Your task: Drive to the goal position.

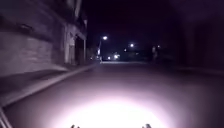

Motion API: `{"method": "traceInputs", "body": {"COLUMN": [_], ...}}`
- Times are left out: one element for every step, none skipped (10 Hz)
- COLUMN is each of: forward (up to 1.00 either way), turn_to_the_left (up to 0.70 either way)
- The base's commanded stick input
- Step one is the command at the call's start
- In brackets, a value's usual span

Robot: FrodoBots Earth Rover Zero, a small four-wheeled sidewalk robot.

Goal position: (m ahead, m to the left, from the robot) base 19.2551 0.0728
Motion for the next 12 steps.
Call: {"method": "traceInputs", "body": {"forward": [0.50, 0.50, 0.50, 0.50, 0.50, 0.50, 0.50, 0.50, 0.50, 0.50, 0.50, 0.50], "turn_to_the_left": [0.00, 0.00, 0.00, 0.00, 0.00, 0.00, 0.00, 0.00, 0.00, 0.00, 0.00, 0.00]}}
